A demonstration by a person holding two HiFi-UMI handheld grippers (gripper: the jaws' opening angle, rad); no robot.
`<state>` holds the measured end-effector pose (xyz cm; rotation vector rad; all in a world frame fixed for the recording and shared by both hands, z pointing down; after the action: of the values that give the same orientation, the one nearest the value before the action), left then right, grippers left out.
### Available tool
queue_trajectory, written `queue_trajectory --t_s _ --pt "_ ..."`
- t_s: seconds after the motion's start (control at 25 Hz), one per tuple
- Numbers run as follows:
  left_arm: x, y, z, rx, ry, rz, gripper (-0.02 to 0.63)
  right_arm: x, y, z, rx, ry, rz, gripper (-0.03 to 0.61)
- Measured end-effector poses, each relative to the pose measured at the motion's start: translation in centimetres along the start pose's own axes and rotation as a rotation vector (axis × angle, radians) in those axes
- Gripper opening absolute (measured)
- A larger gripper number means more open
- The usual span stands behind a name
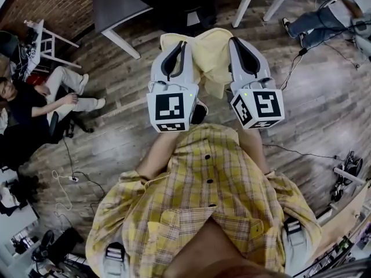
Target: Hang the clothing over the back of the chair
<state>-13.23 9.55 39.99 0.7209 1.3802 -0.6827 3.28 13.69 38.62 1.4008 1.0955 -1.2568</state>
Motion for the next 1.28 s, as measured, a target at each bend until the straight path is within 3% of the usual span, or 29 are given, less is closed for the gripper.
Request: queue_trajectory --t_s 1.04,1.28 --pt "4.3 -8.2 14.3 0.057 0.017 -0.044 0.015 3.6 6.2 16.5 0.048 -0.014 -0.006 0.013" --pt "6.4 -9.4 16.8 0.062 0.043 -0.057 0.015 6.0 8.2 19.3 0.058 0.006 -0.055 0.014"
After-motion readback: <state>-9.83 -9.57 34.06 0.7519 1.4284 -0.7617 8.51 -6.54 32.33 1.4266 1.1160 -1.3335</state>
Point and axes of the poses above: the fingertips, and each gripper's own axes: z forward along the fingers, y to its right, x out of its top, the point moved 8 cm from there along -z, backward along the fingers, and after that the axes turned 1 degree about y, right-handed, at the moved point
